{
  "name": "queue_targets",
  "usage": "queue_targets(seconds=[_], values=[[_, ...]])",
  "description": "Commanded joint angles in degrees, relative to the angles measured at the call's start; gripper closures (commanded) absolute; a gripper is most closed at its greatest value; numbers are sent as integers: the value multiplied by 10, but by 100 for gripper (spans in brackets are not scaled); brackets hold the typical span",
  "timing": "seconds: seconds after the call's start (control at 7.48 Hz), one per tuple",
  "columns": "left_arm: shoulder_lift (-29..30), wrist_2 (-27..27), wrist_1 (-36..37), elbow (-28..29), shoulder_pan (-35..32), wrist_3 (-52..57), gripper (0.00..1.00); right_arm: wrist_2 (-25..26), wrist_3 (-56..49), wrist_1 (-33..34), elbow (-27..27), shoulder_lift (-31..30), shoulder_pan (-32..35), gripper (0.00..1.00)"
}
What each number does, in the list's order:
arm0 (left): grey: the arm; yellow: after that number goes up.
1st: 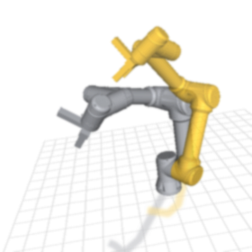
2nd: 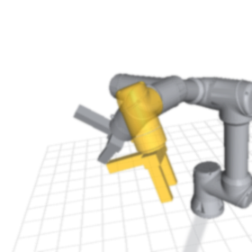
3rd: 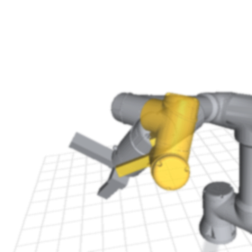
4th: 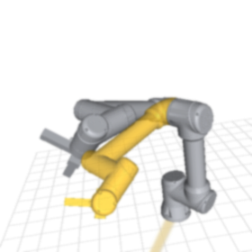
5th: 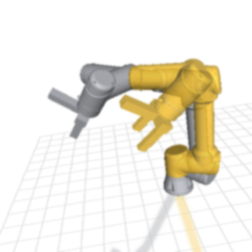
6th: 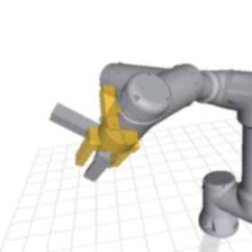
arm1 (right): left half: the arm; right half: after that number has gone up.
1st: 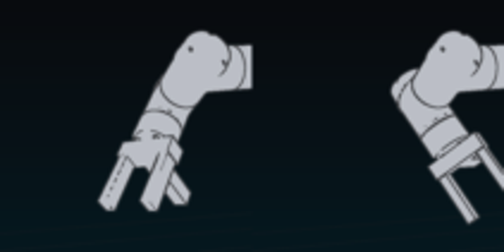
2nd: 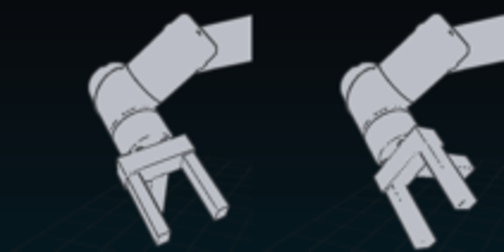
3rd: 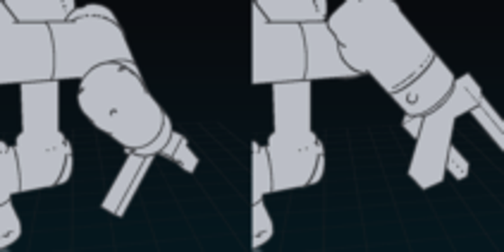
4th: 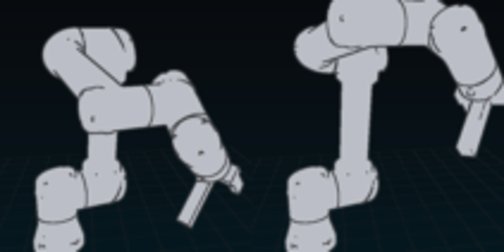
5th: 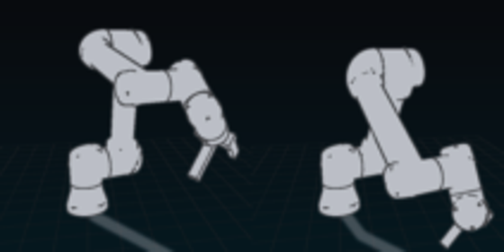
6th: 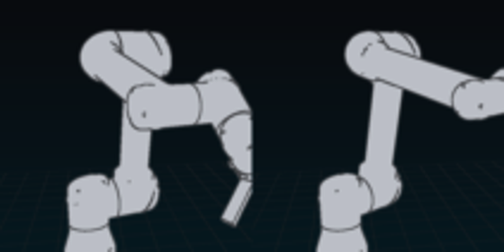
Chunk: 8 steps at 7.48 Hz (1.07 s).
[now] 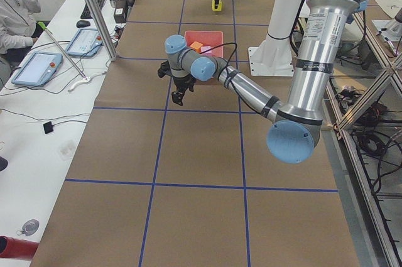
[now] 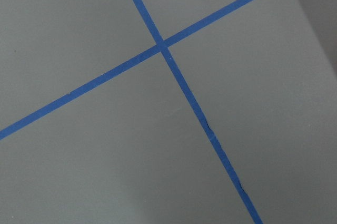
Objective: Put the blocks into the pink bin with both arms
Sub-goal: 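Grasp the yellow-green cube with the right gripper and lift it, then carry the yellow-green cube into the pink bin and open the right gripper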
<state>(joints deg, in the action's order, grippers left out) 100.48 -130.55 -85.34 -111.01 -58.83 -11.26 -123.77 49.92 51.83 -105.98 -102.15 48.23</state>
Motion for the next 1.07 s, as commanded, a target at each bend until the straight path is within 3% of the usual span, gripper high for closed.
queue_targets(seconds=[0.0,0.27,0.4,0.67,0.8,0.94], values=[[-10,3,0,1,-14,1,0,-26,0,231,-42,163,40,100],[-33,3,0,13,-101,44,0,-25,5,464,-66,337,43,100],[-39,-1,0,51,-162,134,0,-25,31,517,-64,394,41,100],[-50,6,0,156,-299,195,0,-23,95,518,-43,452,20,100],[-33,0,-18,239,-350,199,0,-18,123,518,-24,483,0,99],[-40,-1,-44,243,-356,198,0,-3,151,517,0,516,-21,96]])
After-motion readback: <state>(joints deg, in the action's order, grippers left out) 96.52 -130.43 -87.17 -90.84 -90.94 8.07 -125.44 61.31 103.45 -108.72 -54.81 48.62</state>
